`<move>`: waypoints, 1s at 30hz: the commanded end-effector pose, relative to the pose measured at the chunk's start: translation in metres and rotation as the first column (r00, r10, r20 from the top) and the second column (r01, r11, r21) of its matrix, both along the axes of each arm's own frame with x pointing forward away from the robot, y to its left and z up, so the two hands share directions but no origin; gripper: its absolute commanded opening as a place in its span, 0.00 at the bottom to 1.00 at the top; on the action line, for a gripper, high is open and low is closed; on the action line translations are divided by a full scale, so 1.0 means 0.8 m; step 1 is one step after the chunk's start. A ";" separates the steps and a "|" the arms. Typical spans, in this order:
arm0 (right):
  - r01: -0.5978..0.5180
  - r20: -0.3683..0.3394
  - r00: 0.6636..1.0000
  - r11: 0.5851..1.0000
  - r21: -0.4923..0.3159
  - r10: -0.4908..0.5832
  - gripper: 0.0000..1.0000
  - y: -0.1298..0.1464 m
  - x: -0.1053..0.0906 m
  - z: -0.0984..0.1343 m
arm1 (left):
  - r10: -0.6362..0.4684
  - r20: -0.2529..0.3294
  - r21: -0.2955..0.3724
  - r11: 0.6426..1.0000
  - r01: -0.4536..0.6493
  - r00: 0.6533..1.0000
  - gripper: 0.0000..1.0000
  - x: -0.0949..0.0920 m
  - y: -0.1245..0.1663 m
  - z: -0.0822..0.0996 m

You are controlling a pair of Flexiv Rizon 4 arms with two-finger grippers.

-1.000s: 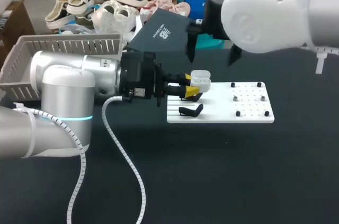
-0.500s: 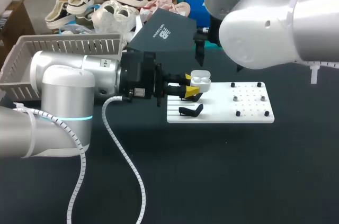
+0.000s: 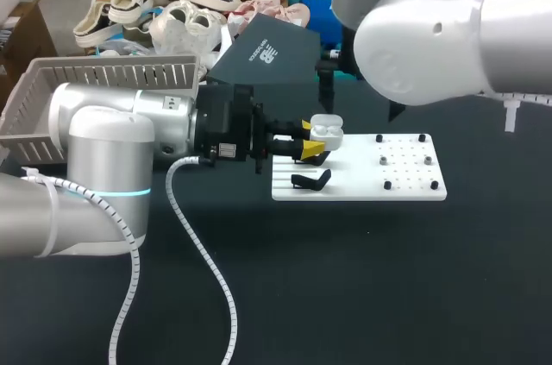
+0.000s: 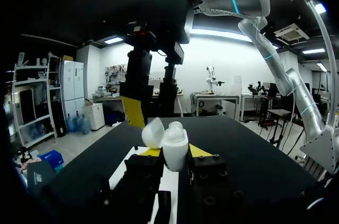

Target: Pick up each earbud case from the left stands, insert the matching earbuds, close the lid, and place the case in the box.

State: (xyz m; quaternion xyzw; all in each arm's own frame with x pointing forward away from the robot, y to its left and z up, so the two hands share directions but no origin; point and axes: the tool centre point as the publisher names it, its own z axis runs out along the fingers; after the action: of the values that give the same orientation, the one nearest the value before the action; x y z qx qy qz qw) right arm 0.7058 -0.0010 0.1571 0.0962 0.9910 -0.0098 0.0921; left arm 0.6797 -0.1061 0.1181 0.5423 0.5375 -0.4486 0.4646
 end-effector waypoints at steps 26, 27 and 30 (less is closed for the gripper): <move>-0.150 0.163 0.978 0.980 0.133 0.127 1.00 -0.035 -0.041 0.050 | 0.070 0.004 0.005 0.998 -0.070 0.998 0.00 0.006 0.019 0.012; -0.159 0.170 0.976 0.978 0.134 0.135 1.00 -0.039 -0.042 0.053 | 0.099 0.010 0.015 0.995 -0.099 0.995 0.00 0.008 0.026 0.017; -0.197 0.177 0.969 0.971 0.135 0.172 1.00 -0.050 -0.044 0.060 | 0.171 0.017 0.029 0.985 -0.171 0.985 0.00 0.014 0.049 0.030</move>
State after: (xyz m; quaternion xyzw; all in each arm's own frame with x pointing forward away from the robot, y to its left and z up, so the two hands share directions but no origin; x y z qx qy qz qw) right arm 0.6861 -0.0232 0.2017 0.0163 0.9896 0.0591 0.1300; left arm 0.7081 -0.0827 0.1268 0.5209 0.5675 -0.4193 0.4804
